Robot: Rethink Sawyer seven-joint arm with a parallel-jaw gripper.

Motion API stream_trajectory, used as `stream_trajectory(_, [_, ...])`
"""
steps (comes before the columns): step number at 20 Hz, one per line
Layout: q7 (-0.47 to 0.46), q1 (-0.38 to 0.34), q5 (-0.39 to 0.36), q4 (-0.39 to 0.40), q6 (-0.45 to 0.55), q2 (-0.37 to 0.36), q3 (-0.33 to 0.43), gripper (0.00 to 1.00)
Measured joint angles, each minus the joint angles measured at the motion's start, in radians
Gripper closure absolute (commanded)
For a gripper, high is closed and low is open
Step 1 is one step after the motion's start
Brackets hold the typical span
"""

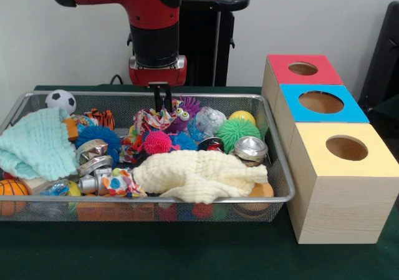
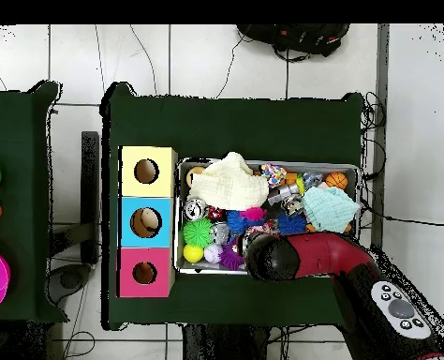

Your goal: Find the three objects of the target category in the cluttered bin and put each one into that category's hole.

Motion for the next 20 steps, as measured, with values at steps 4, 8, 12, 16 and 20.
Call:
stream_trajectory(4, [0.000, 0.000, 0.000, 0.000, 0.000, 0.010, 0.000, 0.00])
stream_trajectory(8, [0.000, 0.000, 0.000, 0.000, 0.000, 0.017, 0.000, 0.00])
stream_trajectory(12, [0.000, 0.000, 0.000, 0.000, 0.000, 0.021, 0.000, 0.00])
stream_trajectory(16, [0.000, 0.000, 0.005, 0.000, 0.005, 0.021, 0.000, 0.00])
stream_trajectory(20, [0.000, -0.003, 0.035, -0.001, 0.041, 0.020, 0.002, 0.00])
